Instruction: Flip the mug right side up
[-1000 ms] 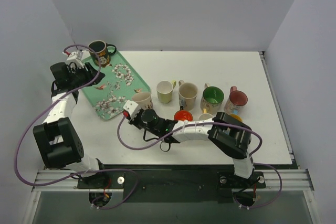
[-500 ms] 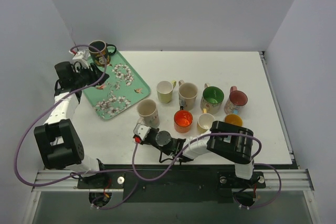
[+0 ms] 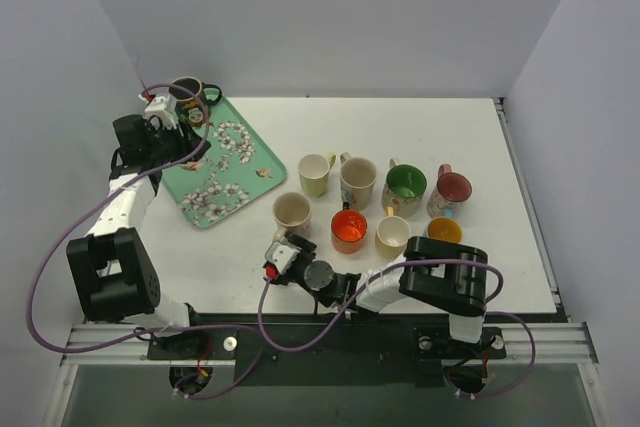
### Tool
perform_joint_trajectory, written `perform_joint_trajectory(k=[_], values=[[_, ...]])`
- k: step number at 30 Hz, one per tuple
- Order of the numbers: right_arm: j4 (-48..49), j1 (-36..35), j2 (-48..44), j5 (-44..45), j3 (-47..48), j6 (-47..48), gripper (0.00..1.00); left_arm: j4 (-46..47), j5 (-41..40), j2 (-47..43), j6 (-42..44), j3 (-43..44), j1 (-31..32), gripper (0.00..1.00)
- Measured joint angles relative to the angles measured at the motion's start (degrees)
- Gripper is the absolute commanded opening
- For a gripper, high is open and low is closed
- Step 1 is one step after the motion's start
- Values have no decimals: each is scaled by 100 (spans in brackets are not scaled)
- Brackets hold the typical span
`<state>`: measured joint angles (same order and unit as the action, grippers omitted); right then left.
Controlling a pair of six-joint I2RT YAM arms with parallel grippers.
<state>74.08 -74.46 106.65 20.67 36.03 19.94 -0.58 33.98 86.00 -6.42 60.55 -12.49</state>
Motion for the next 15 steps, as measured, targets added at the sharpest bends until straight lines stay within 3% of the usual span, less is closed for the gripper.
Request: perform_joint_trajectory(k=[2, 3, 6, 13, 15], values=[[-26, -46, -105, 79, -13, -37, 69, -125, -203, 31, 13, 116, 79, 57], [-79, -83, -199, 120, -13, -68, 69, -177, -291, 50, 17, 192, 111, 62], [-590, -190, -608, 254, 0, -293, 72, -341, -595, 168, 9, 553, 190, 67], [-2964, -264, -1676, 326, 555, -1231, 73, -686, -1084, 678, 116, 1639, 214, 75], [-3755, -262, -1919, 299, 765, -1469, 73, -883, -1305, 938, 267, 2081, 282, 82]])
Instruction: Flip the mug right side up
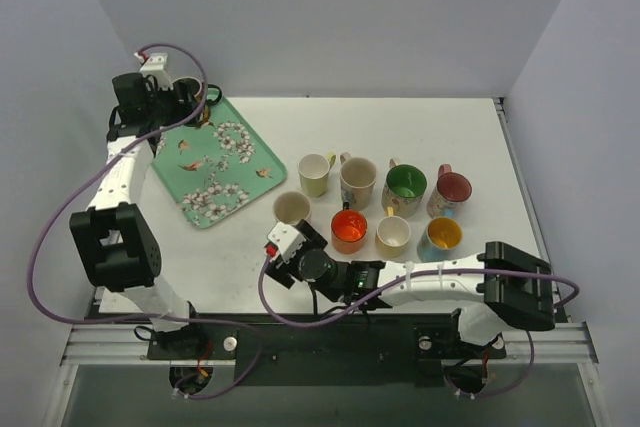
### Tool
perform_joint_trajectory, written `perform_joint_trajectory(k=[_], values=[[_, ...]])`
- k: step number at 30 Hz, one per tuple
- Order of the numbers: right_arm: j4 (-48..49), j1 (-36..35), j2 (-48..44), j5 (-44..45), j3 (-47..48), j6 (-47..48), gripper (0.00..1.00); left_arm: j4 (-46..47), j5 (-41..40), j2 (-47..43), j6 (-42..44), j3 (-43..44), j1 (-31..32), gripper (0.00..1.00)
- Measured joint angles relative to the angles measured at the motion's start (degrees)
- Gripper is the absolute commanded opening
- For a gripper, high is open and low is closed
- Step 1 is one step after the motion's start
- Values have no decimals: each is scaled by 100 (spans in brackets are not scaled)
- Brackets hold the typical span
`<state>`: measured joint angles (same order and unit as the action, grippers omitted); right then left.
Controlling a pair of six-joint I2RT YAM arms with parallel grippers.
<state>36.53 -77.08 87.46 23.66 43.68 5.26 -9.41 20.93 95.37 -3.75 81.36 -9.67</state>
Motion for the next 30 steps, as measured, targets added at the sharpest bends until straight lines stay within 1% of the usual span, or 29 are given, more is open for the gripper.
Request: perform_joint_trajectory(k=[5, 10, 14, 16, 18, 20, 22, 26, 30], values=[[-1823, 0, -420, -103, 525, -538, 74, -551, -748, 872, 367, 1314, 247, 84], [-3237, 13, -835, -203, 1060, -931, 74, -1132, -1600, 2212, 243, 3110, 374, 88], [-3917, 20, -1309, -225, 1292, -1182, 74, -1565, -2227, 3359, -72, 4452, 356, 89], [-4072, 26, -1569, -223, 1305, -1276, 74, -1821, -2444, 3915, -243, 5132, 350, 90], [-4155, 37, -1762, -197, 1303, -1322, 74, -1926, -2588, 4347, -372, 5628, 348, 90], [-4194, 55, -1851, -157, 1296, -1379, 74, -1952, -2675, 4629, -509, 5877, 339, 91], [-4199, 55, -1880, -103, 1248, -1440, 74, -1954, -2669, 4765, -656, 5917, 323, 91], [-4210, 59, -1884, -2, 994, -1574, 74, -1849, -2468, 4878, -901, 6035, 232, 92], [-4218, 59, -1882, 57, 852, -1661, 73, -1659, -2376, 5007, -938, 6098, 157, 92]])
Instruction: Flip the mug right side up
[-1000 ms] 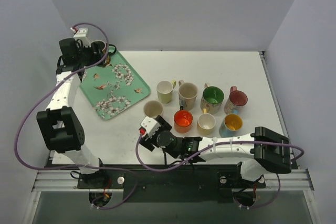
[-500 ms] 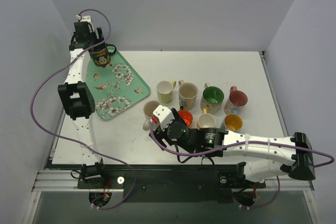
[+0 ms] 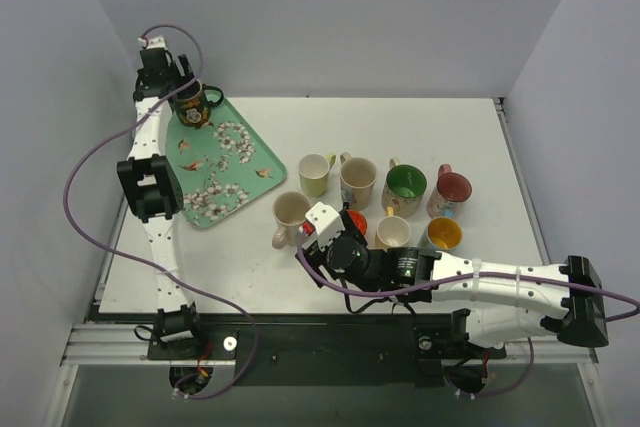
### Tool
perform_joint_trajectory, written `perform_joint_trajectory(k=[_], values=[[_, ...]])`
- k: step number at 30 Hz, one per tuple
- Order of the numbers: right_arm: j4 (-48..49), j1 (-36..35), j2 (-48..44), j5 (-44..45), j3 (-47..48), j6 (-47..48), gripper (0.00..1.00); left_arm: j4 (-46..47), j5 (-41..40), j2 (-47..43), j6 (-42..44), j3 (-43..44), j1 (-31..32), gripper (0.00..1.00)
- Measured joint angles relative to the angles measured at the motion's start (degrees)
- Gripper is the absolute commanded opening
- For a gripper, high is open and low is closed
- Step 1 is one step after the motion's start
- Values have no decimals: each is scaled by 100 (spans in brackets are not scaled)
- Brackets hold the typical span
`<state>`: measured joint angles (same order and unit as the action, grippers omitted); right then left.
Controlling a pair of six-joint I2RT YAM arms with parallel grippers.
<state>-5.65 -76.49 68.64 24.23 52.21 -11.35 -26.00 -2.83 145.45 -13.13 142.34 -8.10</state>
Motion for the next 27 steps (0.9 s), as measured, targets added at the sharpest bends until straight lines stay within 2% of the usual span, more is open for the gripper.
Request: perform_joint_trajectory(k=[7, 11, 14, 19, 23, 27], values=[[28, 7, 20, 46, -4, -66, 73, 302, 116, 120, 72, 55, 11, 92], [28, 7, 118, 46, -4, -66, 73, 428, 310, 149, 153, 46, 9, 83], [26, 7, 151, 46, -4, -63, 73, 791, 544, 48, 341, -306, -24, 84], [26, 7, 151, 46, -4, -63, 73, 1449, 763, -535, 734, -1434, -63, 89], [24, 7, 151, 42, -4, -63, 73, 1519, 739, -1010, 1311, -1965, -31, 91], [22, 7, 151, 42, -4, -63, 73, 1556, 824, -1460, 2621, -2041, 177, 93]])
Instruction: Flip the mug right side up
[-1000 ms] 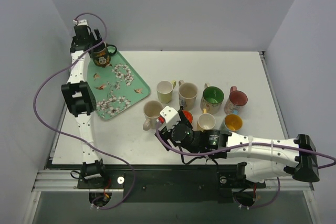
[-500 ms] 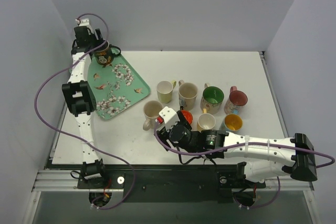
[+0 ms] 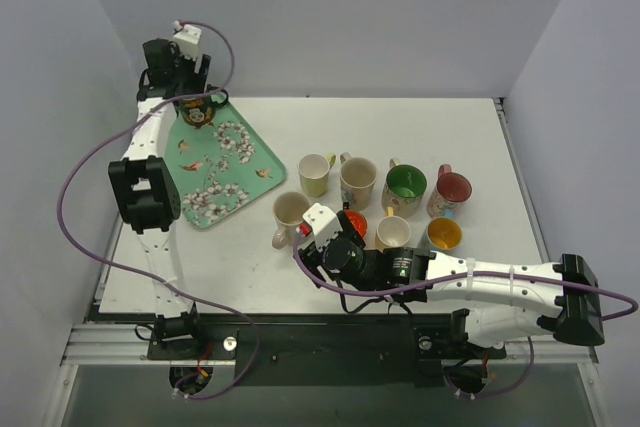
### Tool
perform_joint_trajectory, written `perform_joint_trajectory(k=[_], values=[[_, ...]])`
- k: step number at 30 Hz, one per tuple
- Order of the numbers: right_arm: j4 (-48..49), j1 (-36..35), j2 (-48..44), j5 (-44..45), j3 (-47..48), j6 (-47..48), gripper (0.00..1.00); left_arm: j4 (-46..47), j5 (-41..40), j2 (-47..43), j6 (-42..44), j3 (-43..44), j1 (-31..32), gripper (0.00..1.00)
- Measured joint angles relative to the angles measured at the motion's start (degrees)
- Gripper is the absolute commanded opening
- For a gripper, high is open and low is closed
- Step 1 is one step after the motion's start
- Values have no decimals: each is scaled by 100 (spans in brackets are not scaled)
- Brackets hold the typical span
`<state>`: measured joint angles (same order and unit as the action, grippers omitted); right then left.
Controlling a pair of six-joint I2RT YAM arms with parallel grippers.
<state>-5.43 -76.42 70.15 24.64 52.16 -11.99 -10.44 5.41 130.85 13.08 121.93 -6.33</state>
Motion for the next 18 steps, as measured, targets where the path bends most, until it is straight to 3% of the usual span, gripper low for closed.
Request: perform_joint_trajectory(k=[8, 11, 18], values=[[0, 24, -66, 11, -9, -22, 73, -13, -555, -269, 4308, -251, 1362, 93], [4, 37, -131, 22, -55, -42, 73, -7, -706, 22, 5272, -251, 1523, 93], [2, 70, -166, 74, -186, -109, 73, -385, -1185, 1115, 6975, 450, 1252, 93]])
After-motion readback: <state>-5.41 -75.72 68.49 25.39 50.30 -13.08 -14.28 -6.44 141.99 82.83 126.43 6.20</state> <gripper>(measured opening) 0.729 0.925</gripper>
